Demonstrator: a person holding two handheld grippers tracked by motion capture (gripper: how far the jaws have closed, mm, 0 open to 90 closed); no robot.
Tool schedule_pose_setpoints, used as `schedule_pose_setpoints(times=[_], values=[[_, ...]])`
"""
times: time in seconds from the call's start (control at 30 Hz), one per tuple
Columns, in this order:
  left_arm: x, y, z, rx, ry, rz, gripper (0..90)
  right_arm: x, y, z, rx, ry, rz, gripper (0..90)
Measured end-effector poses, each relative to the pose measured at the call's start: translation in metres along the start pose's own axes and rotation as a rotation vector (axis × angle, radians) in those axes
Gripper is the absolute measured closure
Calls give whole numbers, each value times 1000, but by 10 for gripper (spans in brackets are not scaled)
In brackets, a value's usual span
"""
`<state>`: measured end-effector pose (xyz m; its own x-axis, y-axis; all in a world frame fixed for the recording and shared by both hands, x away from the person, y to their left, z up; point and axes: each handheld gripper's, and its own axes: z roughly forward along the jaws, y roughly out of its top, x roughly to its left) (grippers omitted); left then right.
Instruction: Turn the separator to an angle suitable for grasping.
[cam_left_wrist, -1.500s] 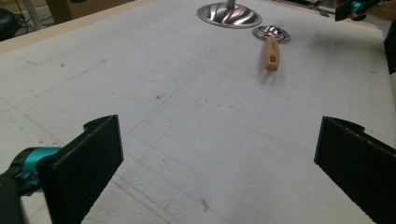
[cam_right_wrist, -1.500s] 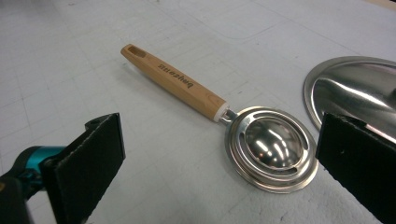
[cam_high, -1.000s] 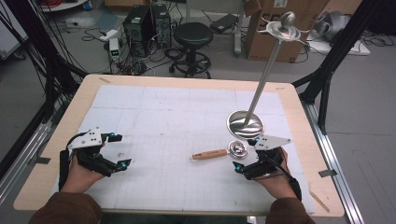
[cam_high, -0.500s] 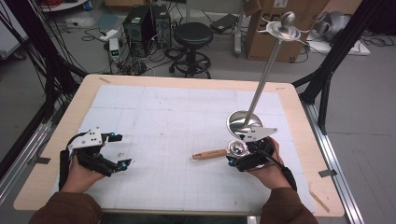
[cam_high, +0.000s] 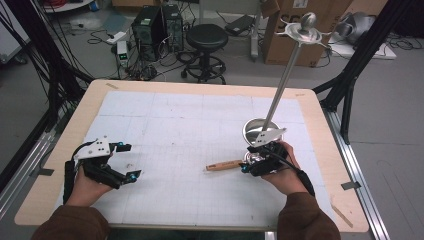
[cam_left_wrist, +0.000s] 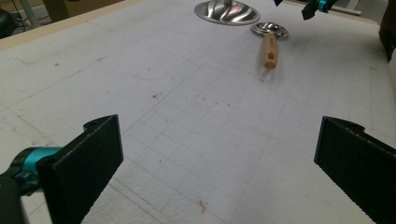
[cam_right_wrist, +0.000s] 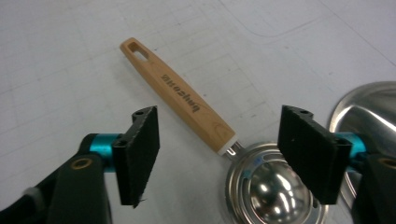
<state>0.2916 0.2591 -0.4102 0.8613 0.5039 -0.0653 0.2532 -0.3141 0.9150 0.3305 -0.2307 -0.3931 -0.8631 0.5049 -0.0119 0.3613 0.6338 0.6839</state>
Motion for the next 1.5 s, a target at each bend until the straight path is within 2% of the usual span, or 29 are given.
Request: schedule_pose_setpoints(times=[0.23,0.33,0.47,0.7,0.77,0.93,1.07,1.17,1.33,1.5], values=[[0,0,0,5,1,3,17,-1,1,2,19,-6,-10,284],[1,0,1,7,1,5,17,-1,6,5,52,-7,-33,291],[1,0,1,7,1,6,17,0,9,7,55,-4,-63,292],[1,-1,1,12,-1,8,17,-4,9,15,96,0,-60,294],[1,-1,2,12,-1,7,17,-5,10,18,123,1,-73,294],[1,-1,2,13,-2,7,17,-5,12,23,146,5,-84,295],[1,-1,2,13,-3,7,17,-4,11,31,186,16,-87,316],[1,-1,3,13,-4,6,17,-4,11,32,191,23,-85,317],[1,-1,3,17,-5,8,17,-4,10,38,215,47,-94,371],[1,-1,3,18,-7,8,17,-5,10,44,243,42,-107,385]])
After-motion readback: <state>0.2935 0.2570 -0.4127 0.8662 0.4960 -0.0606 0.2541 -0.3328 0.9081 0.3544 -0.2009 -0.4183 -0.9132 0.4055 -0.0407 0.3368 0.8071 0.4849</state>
